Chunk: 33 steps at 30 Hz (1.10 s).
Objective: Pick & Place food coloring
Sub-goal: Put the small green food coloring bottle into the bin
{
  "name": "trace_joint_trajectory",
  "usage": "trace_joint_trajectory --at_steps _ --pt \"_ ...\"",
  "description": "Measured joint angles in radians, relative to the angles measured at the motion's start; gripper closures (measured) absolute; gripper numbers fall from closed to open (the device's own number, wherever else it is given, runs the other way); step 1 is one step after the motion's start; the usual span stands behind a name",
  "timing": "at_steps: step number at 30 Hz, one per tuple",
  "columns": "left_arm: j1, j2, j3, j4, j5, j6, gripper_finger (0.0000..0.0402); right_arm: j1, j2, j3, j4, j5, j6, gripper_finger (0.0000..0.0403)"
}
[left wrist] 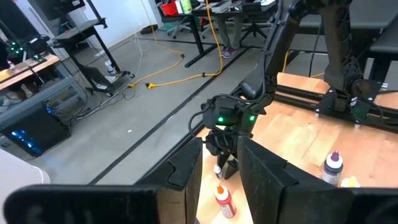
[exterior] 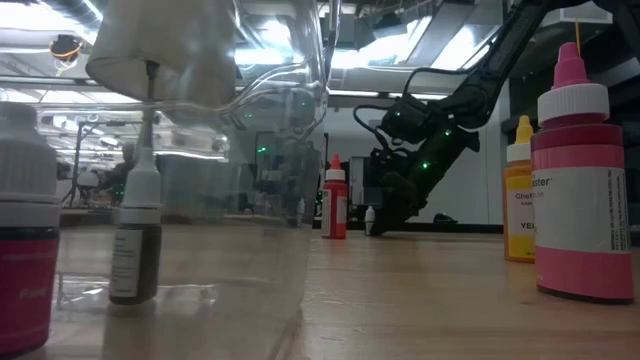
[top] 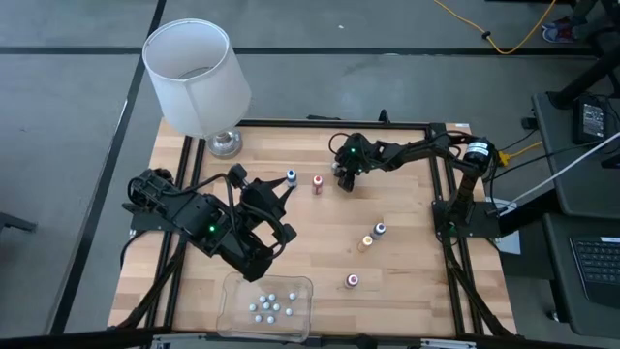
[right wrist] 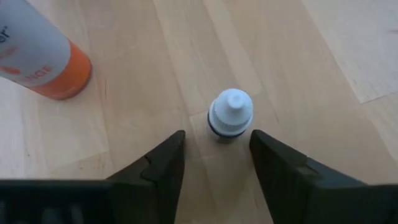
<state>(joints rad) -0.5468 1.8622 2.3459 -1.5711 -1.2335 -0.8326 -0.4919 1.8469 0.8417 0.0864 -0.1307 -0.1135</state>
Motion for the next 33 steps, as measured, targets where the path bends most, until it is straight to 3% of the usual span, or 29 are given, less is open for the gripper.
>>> trace_joint_trajectory --at_steps 5,16,33 --pt "0.000 0.000 0.000 0.000 0.000 -0.002 0.0304 0.000 0.000 0.000 0.016 0.002 0.003 0.0215" --pt "0.000 0.000 0.000 0.000 -0.001 -0.002 0.0304 -0.001 0.002 0.000 0.042 0.007 0.003 0.0265" --pt "0.000 0.000 0.000 0.000 -0.001 -0.010 0.0304 -0.001 0.003 0.002 0.068 0.002 0.007 0.0270"
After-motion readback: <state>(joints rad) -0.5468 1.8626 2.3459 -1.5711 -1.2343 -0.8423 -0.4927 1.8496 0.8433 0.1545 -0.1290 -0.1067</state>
